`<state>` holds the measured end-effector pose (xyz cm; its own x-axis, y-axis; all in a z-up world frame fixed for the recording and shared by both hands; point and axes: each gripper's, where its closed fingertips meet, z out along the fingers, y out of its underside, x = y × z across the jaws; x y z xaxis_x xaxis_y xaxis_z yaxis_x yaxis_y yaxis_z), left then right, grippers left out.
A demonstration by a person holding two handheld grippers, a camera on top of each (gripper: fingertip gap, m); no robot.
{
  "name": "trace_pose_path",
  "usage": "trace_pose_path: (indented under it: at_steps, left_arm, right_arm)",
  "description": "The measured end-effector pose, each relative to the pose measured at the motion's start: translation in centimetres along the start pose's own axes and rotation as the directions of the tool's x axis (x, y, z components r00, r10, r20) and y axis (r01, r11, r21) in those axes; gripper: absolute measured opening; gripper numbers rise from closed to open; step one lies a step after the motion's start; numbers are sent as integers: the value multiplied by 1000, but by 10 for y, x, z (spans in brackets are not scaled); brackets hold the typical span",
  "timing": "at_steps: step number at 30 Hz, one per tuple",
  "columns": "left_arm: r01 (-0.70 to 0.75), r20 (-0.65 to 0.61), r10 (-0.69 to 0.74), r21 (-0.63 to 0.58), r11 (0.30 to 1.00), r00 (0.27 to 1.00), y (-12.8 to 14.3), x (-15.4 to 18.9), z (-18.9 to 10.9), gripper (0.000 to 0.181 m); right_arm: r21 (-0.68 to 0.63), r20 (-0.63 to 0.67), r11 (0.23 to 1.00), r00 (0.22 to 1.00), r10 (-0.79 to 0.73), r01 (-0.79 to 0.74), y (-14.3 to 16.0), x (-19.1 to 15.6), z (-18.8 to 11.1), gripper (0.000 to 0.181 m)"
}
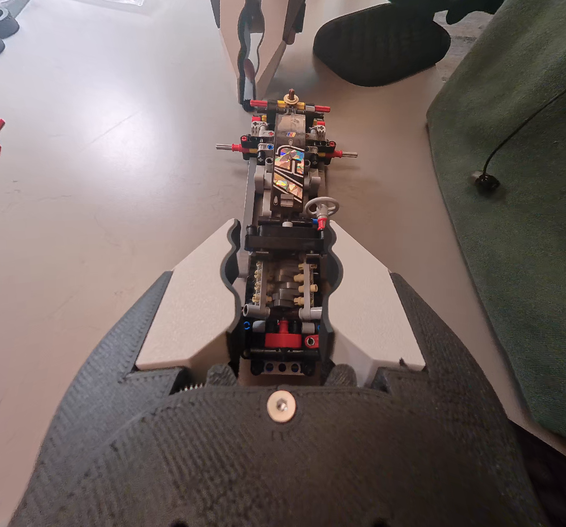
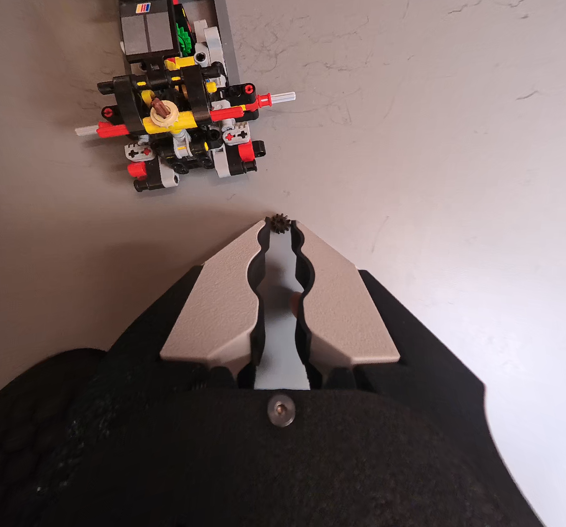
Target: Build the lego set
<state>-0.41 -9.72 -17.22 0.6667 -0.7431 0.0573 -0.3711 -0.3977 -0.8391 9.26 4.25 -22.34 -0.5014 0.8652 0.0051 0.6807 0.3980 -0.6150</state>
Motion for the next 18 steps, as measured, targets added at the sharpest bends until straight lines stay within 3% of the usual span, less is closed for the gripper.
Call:
trace_pose_path:
  at_steps: [4,10,18]
  left_arm:
    - [5,-5,-5,23,1000,1000,-5,-1,-1,54]
    - [13,-17,-12,54,998,1000,-12,-3,-2,54]
    - [9,-15,-8,39,999,1000,-7,0,-1,53]
  right_arm:
    - [45,6,999,1000,-21,21,-9,-4,-3,11]
    - [210,74,969,986,-149,131,-64,-34,-33,10]
    - [121,156,969,959,-235,217,-73,-52,-23,11]
